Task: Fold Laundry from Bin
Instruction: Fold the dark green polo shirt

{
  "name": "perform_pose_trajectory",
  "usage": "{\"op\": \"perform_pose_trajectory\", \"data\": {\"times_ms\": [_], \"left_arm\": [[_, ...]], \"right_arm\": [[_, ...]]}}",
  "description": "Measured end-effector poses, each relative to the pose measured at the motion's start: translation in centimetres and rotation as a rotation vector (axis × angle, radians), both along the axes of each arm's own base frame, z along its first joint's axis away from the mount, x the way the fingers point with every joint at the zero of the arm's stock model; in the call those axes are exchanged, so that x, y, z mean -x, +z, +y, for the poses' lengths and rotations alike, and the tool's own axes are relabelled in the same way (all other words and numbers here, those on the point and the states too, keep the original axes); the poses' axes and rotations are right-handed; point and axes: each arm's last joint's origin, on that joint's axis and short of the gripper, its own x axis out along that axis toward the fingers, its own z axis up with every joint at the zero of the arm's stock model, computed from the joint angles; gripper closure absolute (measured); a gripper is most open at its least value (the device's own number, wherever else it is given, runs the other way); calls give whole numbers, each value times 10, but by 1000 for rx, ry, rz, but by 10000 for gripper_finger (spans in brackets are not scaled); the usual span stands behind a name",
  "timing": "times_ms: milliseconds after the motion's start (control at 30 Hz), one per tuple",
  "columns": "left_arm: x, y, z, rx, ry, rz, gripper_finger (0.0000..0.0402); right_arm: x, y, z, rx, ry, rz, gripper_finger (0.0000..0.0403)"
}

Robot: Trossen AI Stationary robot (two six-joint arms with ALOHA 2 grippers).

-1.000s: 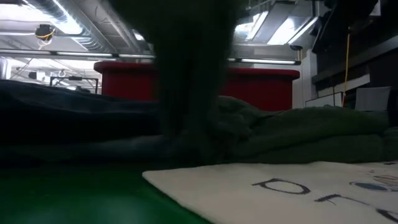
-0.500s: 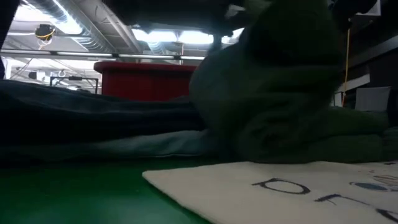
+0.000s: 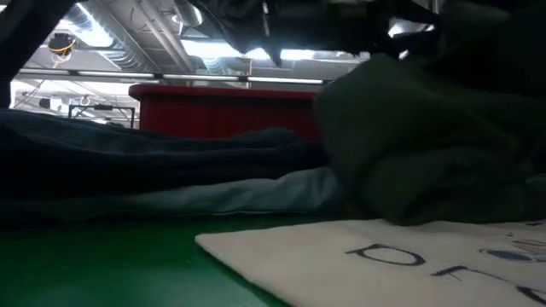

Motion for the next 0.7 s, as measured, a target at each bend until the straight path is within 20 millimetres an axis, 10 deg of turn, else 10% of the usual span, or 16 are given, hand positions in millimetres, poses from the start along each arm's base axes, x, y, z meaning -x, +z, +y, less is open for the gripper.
{"op": "perform_pose_trajectory", "data": {"times_ms": [700], "left_arm": [[-52, -31, 22, 0, 114, -36, 399]], "right_arm": [[3, 4, -1, -9, 0, -35, 237]]}}
